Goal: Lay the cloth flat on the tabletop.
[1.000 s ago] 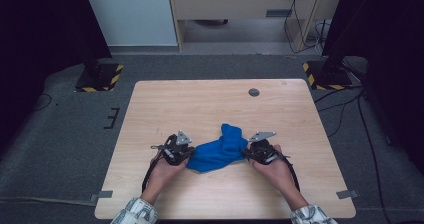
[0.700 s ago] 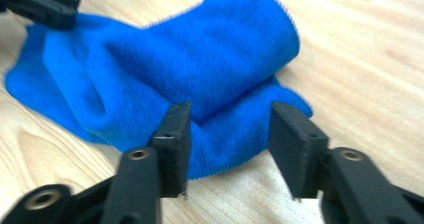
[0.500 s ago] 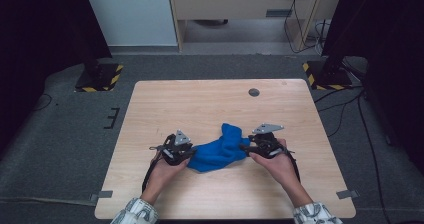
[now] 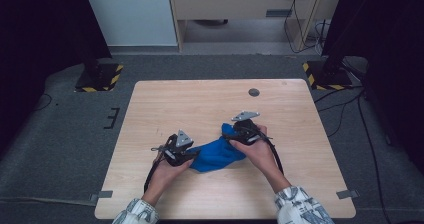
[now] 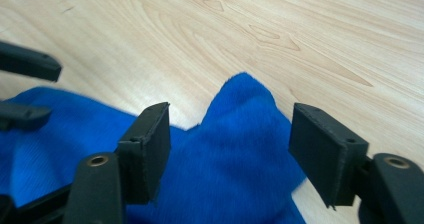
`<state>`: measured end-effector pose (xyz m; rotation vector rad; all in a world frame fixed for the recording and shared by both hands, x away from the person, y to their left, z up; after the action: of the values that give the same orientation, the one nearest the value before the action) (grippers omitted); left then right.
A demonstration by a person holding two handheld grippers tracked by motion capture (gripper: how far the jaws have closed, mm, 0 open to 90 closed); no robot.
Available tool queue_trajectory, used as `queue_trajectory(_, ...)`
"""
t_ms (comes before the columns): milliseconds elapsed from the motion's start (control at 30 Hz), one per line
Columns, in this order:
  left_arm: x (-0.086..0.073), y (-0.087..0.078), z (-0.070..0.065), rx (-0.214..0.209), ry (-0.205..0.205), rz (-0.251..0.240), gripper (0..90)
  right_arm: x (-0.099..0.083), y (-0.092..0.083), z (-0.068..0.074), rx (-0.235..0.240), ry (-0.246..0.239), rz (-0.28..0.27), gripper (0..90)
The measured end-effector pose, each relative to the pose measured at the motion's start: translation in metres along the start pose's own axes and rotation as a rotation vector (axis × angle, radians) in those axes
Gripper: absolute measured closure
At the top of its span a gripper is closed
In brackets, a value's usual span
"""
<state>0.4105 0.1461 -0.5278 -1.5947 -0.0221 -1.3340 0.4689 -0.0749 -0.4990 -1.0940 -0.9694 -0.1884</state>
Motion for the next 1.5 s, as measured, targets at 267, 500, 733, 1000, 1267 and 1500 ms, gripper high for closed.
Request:
queue_trajectory(267,-0.008,0.007,0.002,-0.010,-0.003,0.059,52.8,0.004,0.020,-0.005,-0.035,-0.001,0.056,34.9)
queue_trajectory(500,-0.012,0.011,0.000,-0.041,-0.004,0.106,58.8,-0.008,0.011,-0.011,0.003,-0.019,0.089,75.9)
queue_trajectory(733,-0.011,0.011,-0.001,-0.073,-0.010,0.114,72.8,-0.018,-0.009,-0.020,0.038,-0.011,0.030,83.3)
queue_trajectory(1000,-0.004,0.005,0.000,-0.029,-0.013,0.072,83.7,-0.023,-0.036,-0.029,0.068,0.001,-0.043,82.3)
queue_trajectory(1267,0.003,-0.013,0.011,0.076,-0.035,-0.047,84.3,-0.021,-0.057,-0.032,0.084,0.002,-0.125,80.0)
queue_trajectory(1500,-0.004,-0.006,0.015,0.080,-0.035,0.015,84.4,-0.048,-0.061,-0.038,0.077,0.010,-0.072,80.0)
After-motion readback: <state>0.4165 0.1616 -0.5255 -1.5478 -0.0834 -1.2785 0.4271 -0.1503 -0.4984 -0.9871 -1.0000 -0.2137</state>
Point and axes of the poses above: each handheld gripper's, and its own axes: y roughly forward along the jaws, x roughly out of its top, z roughly to its left, the point moved 3 cm from there along y, roughly forward along the jaws, and after that the axes turned 7 degrees about y, right-handed, at the moved point
